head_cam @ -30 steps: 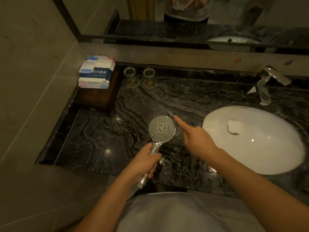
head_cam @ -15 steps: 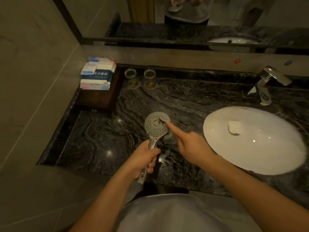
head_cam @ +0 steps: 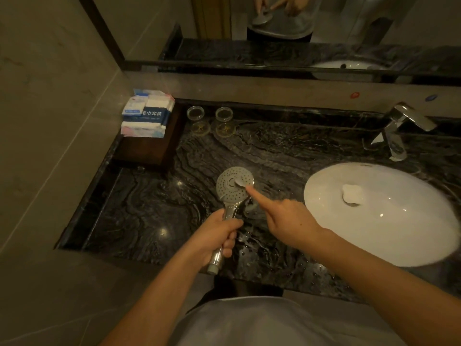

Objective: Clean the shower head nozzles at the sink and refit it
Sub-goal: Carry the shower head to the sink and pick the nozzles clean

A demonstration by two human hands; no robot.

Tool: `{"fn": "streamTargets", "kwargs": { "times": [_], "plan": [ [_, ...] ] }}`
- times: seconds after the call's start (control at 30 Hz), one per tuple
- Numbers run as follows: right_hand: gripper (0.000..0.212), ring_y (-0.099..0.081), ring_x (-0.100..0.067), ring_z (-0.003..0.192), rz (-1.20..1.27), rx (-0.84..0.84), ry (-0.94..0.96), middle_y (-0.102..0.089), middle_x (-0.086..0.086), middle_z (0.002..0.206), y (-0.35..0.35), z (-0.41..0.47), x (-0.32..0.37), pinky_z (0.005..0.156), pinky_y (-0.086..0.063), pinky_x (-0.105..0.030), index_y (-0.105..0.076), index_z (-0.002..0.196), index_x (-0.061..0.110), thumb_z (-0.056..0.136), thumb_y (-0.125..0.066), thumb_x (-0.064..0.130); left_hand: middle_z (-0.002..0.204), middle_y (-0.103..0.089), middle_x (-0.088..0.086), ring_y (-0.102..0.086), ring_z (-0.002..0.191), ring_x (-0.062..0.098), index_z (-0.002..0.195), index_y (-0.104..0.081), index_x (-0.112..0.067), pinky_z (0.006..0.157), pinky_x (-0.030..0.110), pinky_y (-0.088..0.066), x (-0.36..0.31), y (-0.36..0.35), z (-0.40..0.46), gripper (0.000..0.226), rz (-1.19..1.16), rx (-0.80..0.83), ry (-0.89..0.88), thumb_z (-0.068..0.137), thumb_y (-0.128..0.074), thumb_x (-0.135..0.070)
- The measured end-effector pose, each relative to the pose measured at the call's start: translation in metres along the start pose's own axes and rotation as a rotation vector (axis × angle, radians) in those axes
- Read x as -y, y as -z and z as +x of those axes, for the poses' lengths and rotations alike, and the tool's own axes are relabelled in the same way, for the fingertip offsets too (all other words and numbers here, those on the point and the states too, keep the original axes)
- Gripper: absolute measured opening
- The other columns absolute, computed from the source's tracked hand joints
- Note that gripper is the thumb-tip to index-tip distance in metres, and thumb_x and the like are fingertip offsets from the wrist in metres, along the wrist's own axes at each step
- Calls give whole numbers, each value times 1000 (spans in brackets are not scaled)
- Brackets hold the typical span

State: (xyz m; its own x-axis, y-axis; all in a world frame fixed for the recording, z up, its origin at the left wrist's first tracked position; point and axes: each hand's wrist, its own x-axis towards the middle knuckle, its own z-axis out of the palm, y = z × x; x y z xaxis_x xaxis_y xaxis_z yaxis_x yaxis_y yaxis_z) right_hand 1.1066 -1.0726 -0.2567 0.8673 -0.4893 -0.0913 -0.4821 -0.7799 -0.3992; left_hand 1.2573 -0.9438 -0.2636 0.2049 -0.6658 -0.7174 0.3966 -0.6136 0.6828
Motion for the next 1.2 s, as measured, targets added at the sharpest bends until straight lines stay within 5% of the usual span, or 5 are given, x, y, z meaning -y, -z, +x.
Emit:
{"fn": "streamTargets", "kwargs": {
  "times": [0.4, 0.57, 0.7, 0.87, 1.2],
  "plan": [
    [73, -60, -32, 60, 12, -31, -103, -53, -3, 64, 4, 8, -14, 62, -54, -44, 1, 152, 53, 99, -41, 25, 57, -46, -1, -35, 40, 8, 105, -46, -13, 34, 20, -29, -1, 2, 4, 11, -4, -19, 25, 102, -56, -9],
    [75, -59, -28, 58, -79, 48, 87, -61, -4, 67, -3, -1, 1, 60, -54, -44, 9, 150, 52, 99, -40, 28, 56, -46, -1, -37, 41, 8, 106, -48, -14, 35, 22, -30, -8, 3, 4, 9, 15, -20, 6, 102, -55, -9],
    [73, -57, -28, 56, -47, -64, -83, -56, -4, 62, 11, 16, -15, 60, -54, -44, 1, 152, 53, 99, -41, 26, 57, -45, 0, -36, 41, 9, 101, -47, -14, 35, 21, -29, -8, -2, 7, 10, 10, -48, -7, 102, -53, -7],
    [82, -60, -28, 58, -135, 118, 129, -63, -5, 68, -1, 0, -1, 59, -54, -42, 13, 149, 52, 96, -43, 25, 58, -47, -1, -38, 42, 9, 105, -48, -15, 36, 23, -31, -4, 2, 9, 9, 4, -17, 21, 102, -55, -10],
    [80, -58, -24, 59, -192, 175, 137, -61, -3, 71, 4, 5, -6, 61, -55, -41, 17, 149, 51, 97, -39, 29, 57, -46, -1, -37, 41, 9, 101, -47, -15, 36, 22, -31, -6, 3, 7, 10, 42, -18, 29, 101, -53, -8]
  ]
}}
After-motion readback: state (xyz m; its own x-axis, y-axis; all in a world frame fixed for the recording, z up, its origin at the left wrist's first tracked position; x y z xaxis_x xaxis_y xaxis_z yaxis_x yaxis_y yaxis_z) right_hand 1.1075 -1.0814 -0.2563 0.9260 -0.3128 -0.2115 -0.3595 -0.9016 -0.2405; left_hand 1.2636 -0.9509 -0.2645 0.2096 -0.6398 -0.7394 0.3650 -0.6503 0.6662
